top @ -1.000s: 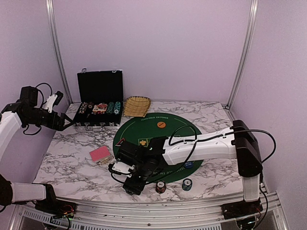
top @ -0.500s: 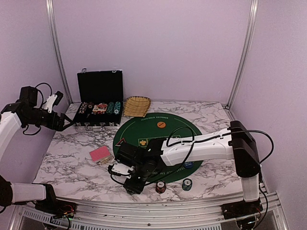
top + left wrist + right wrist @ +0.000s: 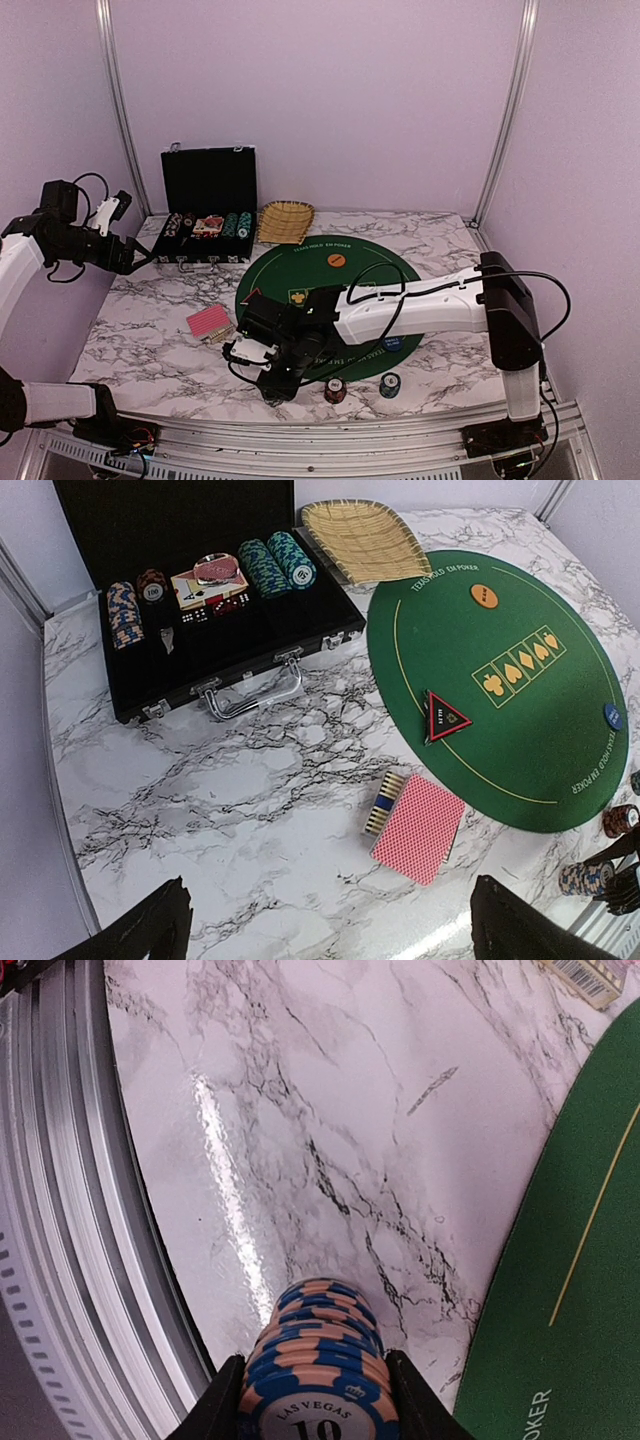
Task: Distribute texas hold em gaming equipment
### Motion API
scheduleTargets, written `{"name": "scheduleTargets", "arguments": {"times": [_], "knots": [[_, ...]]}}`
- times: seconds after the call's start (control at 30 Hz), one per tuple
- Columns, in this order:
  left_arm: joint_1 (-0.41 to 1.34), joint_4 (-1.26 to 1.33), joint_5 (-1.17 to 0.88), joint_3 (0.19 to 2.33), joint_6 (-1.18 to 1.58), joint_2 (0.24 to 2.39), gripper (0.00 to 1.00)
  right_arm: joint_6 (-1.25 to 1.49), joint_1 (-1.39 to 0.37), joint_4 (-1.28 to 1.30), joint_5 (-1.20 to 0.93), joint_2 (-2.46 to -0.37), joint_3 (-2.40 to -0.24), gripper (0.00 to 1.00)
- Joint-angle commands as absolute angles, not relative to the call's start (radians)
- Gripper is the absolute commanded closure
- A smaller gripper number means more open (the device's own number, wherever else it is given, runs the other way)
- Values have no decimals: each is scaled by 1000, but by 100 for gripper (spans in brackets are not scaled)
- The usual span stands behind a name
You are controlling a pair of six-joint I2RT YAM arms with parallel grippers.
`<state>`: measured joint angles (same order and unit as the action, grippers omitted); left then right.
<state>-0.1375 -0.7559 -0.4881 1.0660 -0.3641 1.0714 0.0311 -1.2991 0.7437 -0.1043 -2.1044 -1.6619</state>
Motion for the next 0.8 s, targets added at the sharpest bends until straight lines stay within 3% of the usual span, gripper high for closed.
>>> {"name": "scheduleTargets", "arguments": {"times": [0.0, 0.23, 0.77], "knots": [[-140, -785, -488, 1087, -374, 1053, 1, 44, -1310, 762, -75, -2062, -1704, 72], [-140, -786, -493, 1090, -373, 1059, 1, 80, -1238, 795, -45, -2034, -1791, 81], [-140, -799, -496, 1083, -387, 1064, 1, 75, -1002, 778, -25, -2275, -1998, 83]]}}
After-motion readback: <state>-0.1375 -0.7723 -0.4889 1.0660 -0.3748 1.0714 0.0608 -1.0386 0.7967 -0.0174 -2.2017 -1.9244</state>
